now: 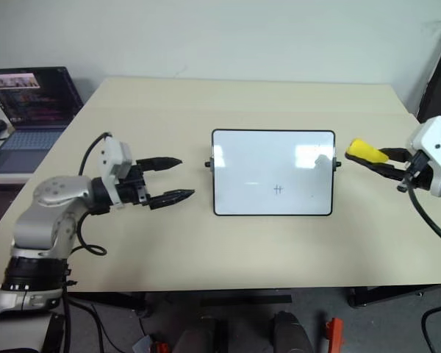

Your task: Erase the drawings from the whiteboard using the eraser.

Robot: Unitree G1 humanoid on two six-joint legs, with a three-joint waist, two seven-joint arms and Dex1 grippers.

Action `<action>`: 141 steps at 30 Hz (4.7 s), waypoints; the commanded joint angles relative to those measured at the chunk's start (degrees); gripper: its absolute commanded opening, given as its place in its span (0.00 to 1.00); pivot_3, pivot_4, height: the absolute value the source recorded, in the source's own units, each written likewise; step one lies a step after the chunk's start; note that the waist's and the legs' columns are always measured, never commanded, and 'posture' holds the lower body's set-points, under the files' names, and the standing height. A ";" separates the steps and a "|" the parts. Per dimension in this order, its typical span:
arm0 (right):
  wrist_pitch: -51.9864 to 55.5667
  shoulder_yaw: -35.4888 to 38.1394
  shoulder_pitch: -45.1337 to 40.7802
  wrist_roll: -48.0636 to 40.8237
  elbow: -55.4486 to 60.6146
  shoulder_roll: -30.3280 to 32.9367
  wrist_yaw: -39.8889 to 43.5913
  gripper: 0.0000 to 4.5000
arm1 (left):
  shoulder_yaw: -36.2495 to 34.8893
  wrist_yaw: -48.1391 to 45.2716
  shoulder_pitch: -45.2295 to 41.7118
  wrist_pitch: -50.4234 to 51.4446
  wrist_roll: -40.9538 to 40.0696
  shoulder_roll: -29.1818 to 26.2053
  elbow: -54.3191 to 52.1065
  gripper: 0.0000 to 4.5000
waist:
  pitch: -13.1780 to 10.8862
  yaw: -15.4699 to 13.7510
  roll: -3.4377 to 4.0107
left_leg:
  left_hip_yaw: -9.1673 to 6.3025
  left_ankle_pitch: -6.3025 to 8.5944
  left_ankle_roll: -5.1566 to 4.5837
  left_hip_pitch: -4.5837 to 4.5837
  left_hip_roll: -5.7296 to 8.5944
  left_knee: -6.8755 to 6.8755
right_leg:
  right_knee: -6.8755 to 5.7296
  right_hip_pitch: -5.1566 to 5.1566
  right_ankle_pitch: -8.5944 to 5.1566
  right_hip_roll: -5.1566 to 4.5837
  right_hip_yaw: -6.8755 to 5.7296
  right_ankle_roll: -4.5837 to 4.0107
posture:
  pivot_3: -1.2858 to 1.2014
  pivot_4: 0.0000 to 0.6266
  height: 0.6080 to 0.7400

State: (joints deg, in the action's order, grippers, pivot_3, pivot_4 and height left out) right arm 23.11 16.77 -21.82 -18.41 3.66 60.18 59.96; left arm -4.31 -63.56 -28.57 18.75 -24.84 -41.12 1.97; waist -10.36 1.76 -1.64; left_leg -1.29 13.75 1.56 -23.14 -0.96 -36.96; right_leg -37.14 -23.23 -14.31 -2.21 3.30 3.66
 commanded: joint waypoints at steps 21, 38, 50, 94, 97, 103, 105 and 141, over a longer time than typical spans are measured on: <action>1.14 0.07 -3.32 -4.09 2.27 -0.74 -0.55 0.22 | -1.05 0.55 -1.06 -0.44 -0.88 -0.09 -2.79 1.00 | 0.00 0.01 0.00 | 0.00 0.00 0.00 0.02 0.00 -0.01 | -0.05 0.00 0.00 0.00 0.01 -0.01 | 0.52 0.24 1.00; -5.40 -19.47 -4.03 8.48 7.28 -19.95 -14.32 0.22 | 2.34 0.04 3.38 -1.99 1.37 1.60 -2.56 1.00 | 0.01 0.18 0.00 | 0.05 0.00 0.01 0.15 0.03 -0.07 | -0.51 -0.10 -0.02 0.03 0.16 -0.04 | 0.52 0.24 1.00; -21.78 -30.25 -8.41 26.94 -17.79 -25.71 -22.28 0.22 | 3.53 0.30 2.79 -1.13 1.30 3.22 -3.73 1.00 | 0.05 0.96 -0.06 | 0.06 -0.02 0.02 0.34 0.06 -0.10 | -0.77 -0.05 -0.05 0.03 0.19 -0.11 | 0.52 0.24 1.00; -21.34 -24.08 -4.24 29.01 -20.29 -21.57 -26.65 0.22 | 4.19 -0.85 0.43 -1.86 2.28 3.83 -1.48 1.00 | 0.32 1.19 -0.48 | 0.08 -0.16 -0.03 1.38 -0.01 -0.05 | -0.56 0.98 -0.31 0.11 0.30 -0.19 | 0.52 0.24 1.00; -21.44 -21.75 -3.55 24.54 -18.72 -20.37 -23.41 0.22 | 4.22 -1.28 0.09 -1.95 2.28 3.95 -1.22 1.00 | 0.32 1.14 -0.50 | 0.09 -0.16 -0.03 1.38 0.01 -0.08 | -0.55 0.99 -0.30 0.09 0.32 -0.19 | 0.52 0.24 1.00; -19.56 -18.89 -1.12 17.59 -10.19 -20.07 -17.42 0.22 | 4.37 -1.74 -0.74 -2.66 2.53 3.99 0.11 1.00 | 0.27 1.28 -0.46 | 0.08 -0.14 -0.04 1.26 0.00 0.05 | -0.51 0.89 -0.25 0.10 0.29 0.10 | 0.52 0.24 1.00; -13.27 -16.56 0.21 10.55 -2.62 -19.85 -13.33 0.22 | 4.39 -1.73 -0.86 -2.68 2.43 3.91 0.09 1.00 | 0.19 1.26 -0.36 | 0.06 -0.11 -0.02 1.17 0.00 0.08 | -0.51 0.82 -0.32 0.10 0.28 0.10 | 0.52 0.24 1.00; -7.95 3.70 1.38 1.29 -6.51 3.98 -1.26 0.22 | -0.69 -2.62 -8.96 -3.76 1.25 -2.86 2.21 1.00 | -0.03 0.12 -0.22 | 0.00 -0.04 0.05 0.18 0.05 0.04 | -0.50 -0.05 -0.30 0.00 0.07 -0.10 | 0.52 0.24 1.00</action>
State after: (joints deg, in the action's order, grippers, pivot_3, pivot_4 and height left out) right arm 16.57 19.04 -19.15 -17.00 -2.70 63.91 59.36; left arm -3.64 -65.90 -36.38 15.83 -23.41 -42.98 5.12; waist -10.38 1.88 -1.86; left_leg -1.29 13.71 1.61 -22.96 -0.91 -36.91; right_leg -37.65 -23.28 -14.61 -2.20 3.38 3.56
